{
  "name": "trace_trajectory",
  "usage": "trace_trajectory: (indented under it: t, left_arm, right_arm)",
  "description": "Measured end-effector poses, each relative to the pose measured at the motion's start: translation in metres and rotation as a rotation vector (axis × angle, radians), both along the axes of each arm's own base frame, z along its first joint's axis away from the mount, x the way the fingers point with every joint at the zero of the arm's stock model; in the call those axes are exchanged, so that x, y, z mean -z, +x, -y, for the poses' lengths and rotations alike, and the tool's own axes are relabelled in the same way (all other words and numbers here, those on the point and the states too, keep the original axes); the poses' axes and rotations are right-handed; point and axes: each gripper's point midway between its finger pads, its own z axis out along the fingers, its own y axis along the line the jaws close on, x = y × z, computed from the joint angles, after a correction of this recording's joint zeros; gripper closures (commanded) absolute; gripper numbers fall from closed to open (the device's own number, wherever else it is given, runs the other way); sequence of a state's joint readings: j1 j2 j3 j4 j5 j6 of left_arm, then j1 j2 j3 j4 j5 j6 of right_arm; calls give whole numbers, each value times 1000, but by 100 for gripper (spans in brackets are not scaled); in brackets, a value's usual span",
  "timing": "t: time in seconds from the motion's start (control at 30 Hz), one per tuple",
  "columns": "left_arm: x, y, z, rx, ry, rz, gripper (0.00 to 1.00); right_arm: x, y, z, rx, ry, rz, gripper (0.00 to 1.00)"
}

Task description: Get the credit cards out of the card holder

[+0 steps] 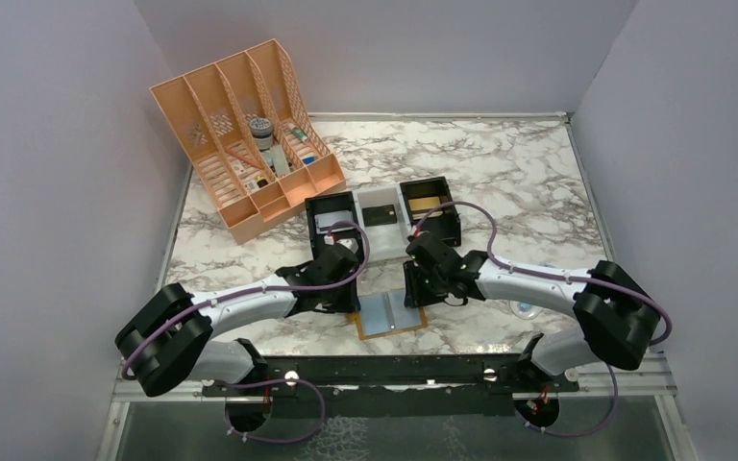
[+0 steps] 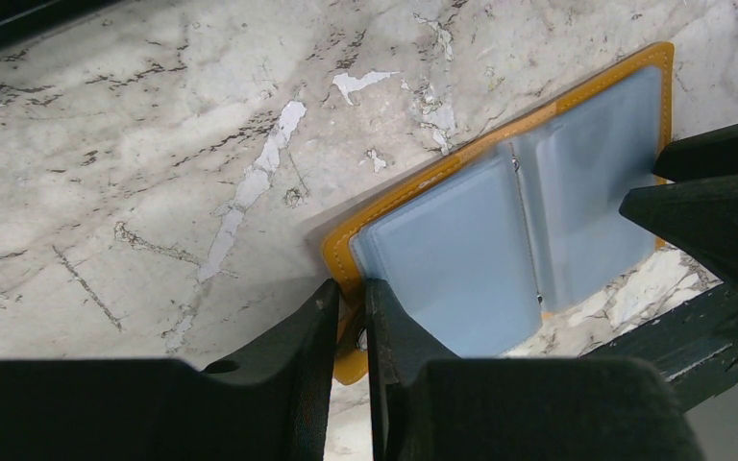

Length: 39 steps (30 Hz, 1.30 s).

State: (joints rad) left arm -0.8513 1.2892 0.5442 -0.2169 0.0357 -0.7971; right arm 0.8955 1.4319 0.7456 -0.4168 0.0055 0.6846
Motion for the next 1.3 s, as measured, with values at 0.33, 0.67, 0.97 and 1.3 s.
trace_trajectory:
  t: [0.33,0.67,0.97,1.3]
  left_arm:
    - [1,0,-1,5,5,0,85]
    - [1,0,-1,5,6,0,85]
    - [1,0,1,8,0,0,86]
    - [1,0,1,6,0,-1,86]
  right_arm:
    - [10,-7,-3,-16,19,-44,79]
    - [7,-4,-6,-34,27,-29,93]
    - [-16,-5,-22,-69,132,-8,96]
    - [-14,-4,-13,-9,96,-15,61]
